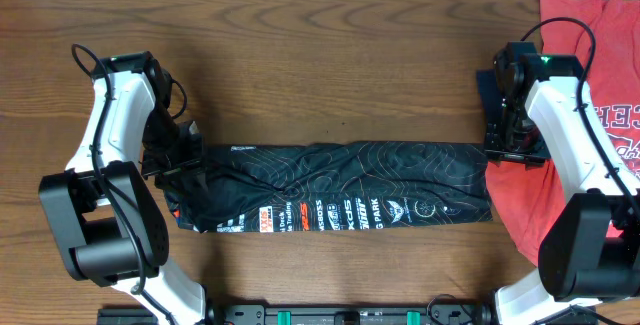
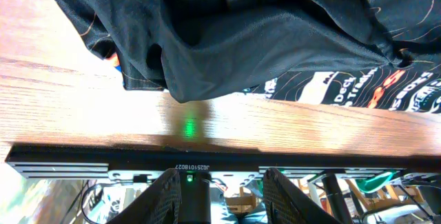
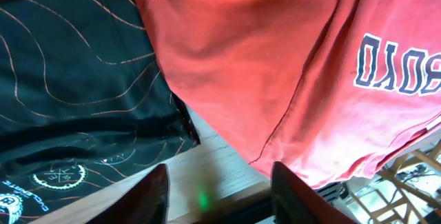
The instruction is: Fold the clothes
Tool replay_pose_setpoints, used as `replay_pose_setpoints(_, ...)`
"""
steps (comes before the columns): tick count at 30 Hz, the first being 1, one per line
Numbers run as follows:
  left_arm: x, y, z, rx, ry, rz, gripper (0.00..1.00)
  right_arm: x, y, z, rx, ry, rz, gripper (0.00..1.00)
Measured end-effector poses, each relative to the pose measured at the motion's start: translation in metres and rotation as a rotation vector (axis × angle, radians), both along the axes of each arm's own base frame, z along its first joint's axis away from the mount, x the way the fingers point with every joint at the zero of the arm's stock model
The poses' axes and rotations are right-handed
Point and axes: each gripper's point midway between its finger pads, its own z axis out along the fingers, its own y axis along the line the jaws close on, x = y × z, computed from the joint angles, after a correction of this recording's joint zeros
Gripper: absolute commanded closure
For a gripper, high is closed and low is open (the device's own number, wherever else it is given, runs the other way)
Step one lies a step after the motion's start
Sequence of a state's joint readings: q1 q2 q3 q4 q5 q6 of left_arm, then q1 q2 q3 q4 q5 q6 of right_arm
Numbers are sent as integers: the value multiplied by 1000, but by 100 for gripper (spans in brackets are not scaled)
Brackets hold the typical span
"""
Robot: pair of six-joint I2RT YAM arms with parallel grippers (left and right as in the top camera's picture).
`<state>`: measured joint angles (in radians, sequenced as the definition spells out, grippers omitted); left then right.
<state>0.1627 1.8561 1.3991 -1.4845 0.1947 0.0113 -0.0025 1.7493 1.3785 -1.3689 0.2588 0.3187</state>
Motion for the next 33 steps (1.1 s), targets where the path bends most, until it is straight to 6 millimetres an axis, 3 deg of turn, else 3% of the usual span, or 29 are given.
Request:
replay_pose_setpoints(3,1,0,0,1,-4,1,47,0,0,0,0,1,2,49)
replay_pose_setpoints(6,5,1,-2,7,-20,7,45,1,3,-1,19,0,14,47)
replay_pose_setpoints(14,29,4,-12,31,-121,31,44,14,33,-13,210,-41,119,28)
replay_pose_setpoints(19,30,3,-20,35,-131,43,44,15,39,-32,263,-60,139,16)
replay_pose_setpoints(23,27,0,-28,37,-125,47,44,12,39,-55,296,-75,136,16)
replay_pose_setpoints(33,45,1,-34,53,-194,71,44,-4,45,-100,334,-93,185,14)
